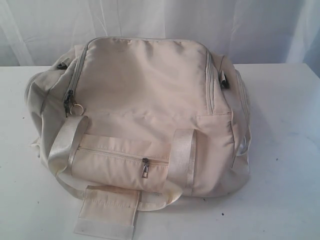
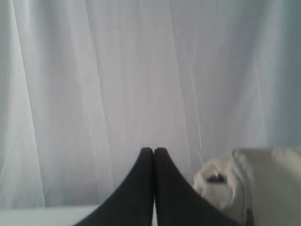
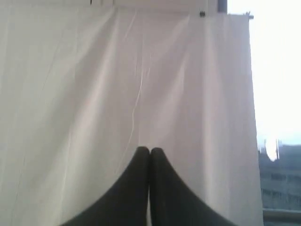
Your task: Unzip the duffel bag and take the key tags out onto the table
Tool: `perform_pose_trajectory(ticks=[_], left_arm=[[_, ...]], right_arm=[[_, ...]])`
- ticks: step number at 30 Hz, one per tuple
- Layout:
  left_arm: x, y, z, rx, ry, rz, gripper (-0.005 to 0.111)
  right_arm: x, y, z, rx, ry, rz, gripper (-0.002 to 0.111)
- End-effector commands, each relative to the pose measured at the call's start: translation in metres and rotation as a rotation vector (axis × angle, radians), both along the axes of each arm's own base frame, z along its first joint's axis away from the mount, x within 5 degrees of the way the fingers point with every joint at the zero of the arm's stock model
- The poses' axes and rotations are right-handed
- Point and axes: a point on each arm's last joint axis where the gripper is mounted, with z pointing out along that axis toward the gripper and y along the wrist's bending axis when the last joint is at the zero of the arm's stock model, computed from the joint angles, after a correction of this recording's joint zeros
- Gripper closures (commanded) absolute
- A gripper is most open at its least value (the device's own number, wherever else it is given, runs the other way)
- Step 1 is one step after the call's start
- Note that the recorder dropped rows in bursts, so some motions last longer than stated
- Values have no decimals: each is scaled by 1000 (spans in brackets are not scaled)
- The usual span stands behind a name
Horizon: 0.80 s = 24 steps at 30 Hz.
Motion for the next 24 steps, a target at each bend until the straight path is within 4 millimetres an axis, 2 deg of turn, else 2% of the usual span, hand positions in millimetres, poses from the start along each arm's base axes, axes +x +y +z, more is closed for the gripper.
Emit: perform_pose_trajectory(ticks=[1, 5, 7, 13, 16, 18, 20, 24], left_arm=[[-13, 1, 22, -22, -286, -3, 107], [-23, 2, 33, -76, -448, -27, 107], [-27, 2, 36, -106, -507, -47, 107], [-31, 3, 39, -288, -557, -185, 107], [-20, 4, 36, -382, -387, -193, 107], [-13, 3, 41, -478, -179, -203, 107], [-11, 0, 45, -498, 41, -180, 107], [-8, 0, 51, -283, 522, -29, 107]], right_arm=[[-10, -1, 10, 25, -155, 10, 108], [-10, -1, 11, 50, -157, 29, 108], [-8, -1, 9, 142, -111, 109, 108], [8, 1, -15, 440, 249, 279, 108], [11, 1, -20, 487, 393, 265, 108], [11, 1, -11, 488, 447, 248, 108], [14, 1, 0, 465, 542, 209, 108], [23, 4, 23, 294, 764, 135, 108]])
